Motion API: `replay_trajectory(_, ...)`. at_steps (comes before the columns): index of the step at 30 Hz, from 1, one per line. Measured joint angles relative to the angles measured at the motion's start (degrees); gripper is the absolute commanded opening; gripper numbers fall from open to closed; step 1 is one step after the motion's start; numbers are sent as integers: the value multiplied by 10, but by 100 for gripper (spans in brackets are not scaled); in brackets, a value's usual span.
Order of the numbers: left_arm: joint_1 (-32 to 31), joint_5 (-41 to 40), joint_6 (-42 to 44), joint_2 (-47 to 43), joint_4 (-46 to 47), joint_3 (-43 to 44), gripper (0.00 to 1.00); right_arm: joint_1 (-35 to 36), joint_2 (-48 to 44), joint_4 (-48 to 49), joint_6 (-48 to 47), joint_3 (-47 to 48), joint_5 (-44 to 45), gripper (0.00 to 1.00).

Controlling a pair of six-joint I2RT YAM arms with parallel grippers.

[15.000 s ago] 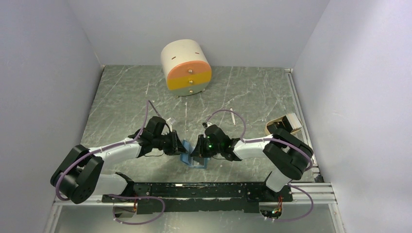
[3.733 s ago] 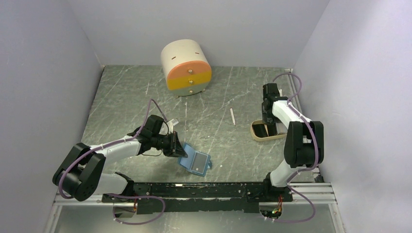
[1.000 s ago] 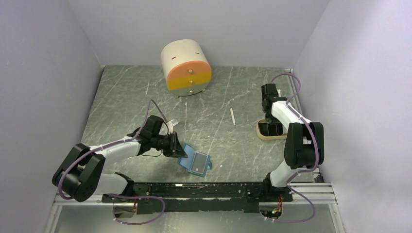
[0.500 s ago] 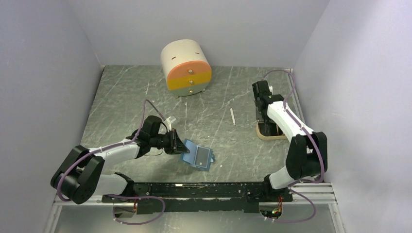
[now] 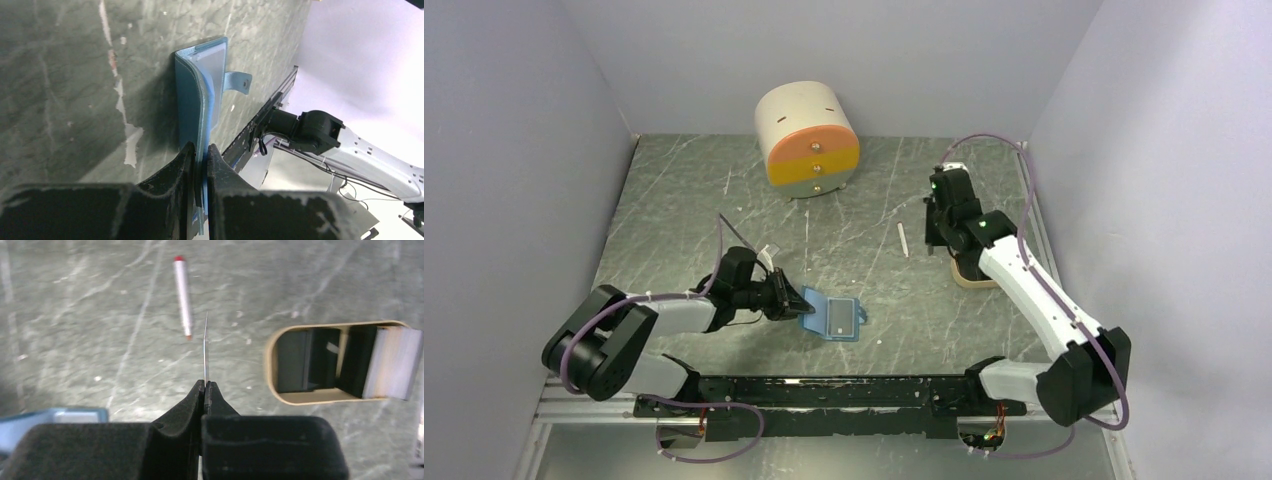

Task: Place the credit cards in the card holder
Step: Pick up the credit card from the storage box, then insert the credit card into the card holder.

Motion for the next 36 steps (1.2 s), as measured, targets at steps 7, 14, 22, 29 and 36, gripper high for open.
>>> replay_trajectory(7, 0, -16, 12, 16, -9, -2, 25, 83, -61, 100, 62, -91, -72, 0)
replay_trajectory(14, 0, -53, 45, -26, -79, -1, 26, 198, -56, 246, 162, -198, -164, 0)
replay_trajectory(22, 0, -72, 66, -49, -106, -4, 22, 230, -16, 415, 260, -281, -215, 0)
replay_trajectory(29, 0, -81, 74, -53, -121, -16, 27, 247, 52, 525, 329, -329, -239, 0)
replay_trajectory(36, 0, -101, 84, -90, -149, -18, 30, 250, 76, 578, 353, -344, -239, 0)
